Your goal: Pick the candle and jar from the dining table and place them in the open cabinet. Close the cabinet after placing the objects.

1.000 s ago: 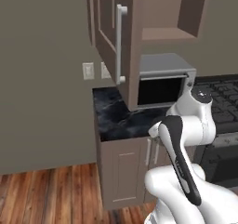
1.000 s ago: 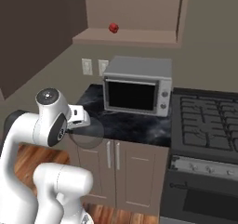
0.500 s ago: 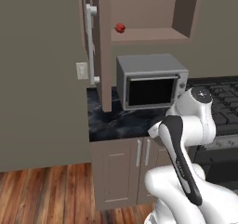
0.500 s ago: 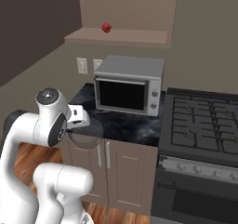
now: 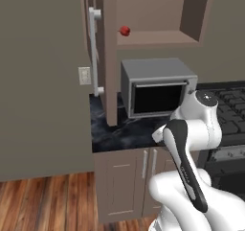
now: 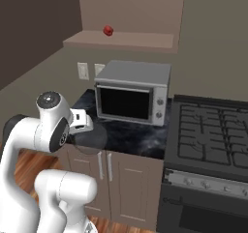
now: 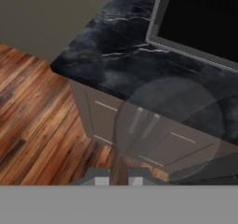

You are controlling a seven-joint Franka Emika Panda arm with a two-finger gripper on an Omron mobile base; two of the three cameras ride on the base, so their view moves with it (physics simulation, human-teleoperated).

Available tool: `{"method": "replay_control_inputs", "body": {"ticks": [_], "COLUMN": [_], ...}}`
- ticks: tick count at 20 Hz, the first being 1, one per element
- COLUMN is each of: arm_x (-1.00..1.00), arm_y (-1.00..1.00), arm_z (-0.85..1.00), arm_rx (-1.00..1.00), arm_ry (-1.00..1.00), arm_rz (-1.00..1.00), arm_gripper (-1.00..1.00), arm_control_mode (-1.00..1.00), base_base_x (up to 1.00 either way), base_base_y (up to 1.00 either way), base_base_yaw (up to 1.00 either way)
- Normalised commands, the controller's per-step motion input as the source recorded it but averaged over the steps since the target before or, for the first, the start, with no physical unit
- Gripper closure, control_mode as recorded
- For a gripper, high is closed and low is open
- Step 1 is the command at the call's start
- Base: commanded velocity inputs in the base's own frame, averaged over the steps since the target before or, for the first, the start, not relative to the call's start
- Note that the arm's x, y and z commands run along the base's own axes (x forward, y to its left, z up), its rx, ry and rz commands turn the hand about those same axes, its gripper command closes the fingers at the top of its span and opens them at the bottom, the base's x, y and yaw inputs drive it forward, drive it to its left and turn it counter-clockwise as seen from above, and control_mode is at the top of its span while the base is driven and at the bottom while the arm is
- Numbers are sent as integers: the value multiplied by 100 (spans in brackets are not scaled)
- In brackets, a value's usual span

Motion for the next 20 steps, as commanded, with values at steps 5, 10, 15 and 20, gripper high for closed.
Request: {"method": "replay_control_inputs", "body": {"ticks": [5, 10, 15, 20], "arm_x": [0, 0, 0, 0], "arm_y": [0, 0, 0, 0], "arm_z": [0, 0, 0, 0], "arm_rx": [0, 0, 0, 0], "arm_ry": [0, 0, 0, 0], "arm_rz": [0, 0, 0, 0], "arm_gripper": [100, 100, 100, 100], "arm_control_mode": [100, 100, 100, 100], "base_base_x": [37, 29, 40, 39], "base_base_y": [-2, -1, -1, 0], "base_base_yaw": [0, 0, 0, 0]}}
